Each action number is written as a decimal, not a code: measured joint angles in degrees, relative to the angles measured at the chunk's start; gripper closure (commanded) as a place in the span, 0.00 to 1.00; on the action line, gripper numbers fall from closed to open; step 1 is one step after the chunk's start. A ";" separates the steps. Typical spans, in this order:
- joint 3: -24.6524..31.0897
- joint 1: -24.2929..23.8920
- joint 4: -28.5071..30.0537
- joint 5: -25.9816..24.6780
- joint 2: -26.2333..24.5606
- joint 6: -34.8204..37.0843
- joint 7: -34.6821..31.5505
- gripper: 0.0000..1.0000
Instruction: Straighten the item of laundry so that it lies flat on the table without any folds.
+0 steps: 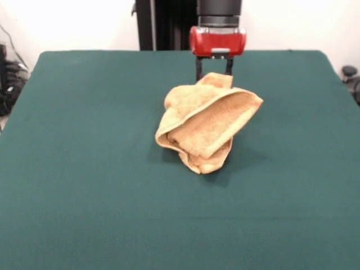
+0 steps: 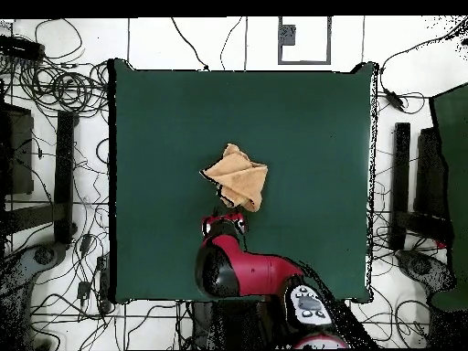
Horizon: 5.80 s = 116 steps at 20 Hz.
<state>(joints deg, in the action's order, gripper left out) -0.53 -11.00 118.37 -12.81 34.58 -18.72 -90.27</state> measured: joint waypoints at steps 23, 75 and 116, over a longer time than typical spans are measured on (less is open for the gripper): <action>-5.22 -1.59 1.39 3.69 3.96 -8.41 0.00 0.00; -3.02 -3.12 2.75 3.69 3.65 -15.22 -5.39 0.00; -9.95 5.95 4.88 10.48 13.85 14.16 -5.39 1.00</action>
<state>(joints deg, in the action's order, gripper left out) -10.48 -5.05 123.25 -2.33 48.43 -4.56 -95.66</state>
